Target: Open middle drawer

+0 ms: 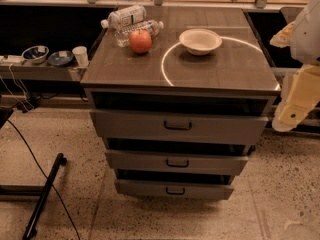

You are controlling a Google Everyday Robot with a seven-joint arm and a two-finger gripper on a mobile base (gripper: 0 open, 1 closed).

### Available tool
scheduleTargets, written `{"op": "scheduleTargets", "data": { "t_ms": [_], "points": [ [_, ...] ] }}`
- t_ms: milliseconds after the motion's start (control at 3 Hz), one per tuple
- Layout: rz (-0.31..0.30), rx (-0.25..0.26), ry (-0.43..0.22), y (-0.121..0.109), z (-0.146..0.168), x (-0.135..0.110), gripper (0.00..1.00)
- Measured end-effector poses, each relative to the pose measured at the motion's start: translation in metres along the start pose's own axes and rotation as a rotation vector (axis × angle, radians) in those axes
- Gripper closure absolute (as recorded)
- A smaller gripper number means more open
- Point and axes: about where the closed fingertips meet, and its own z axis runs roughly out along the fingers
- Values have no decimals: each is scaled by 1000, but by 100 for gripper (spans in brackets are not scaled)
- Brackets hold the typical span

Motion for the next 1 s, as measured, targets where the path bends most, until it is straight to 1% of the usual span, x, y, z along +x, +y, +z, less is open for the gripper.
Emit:
{"op": "scheduleTargets", "data": {
  "t_ms": [333, 667, 1000],
  "points": [
    [0, 0, 0, 0, 0, 0, 0],
    [10, 9, -40, 3, 25, 4, 0],
    [-5, -28, -96, 33, 94, 26, 0]
  ]
}}
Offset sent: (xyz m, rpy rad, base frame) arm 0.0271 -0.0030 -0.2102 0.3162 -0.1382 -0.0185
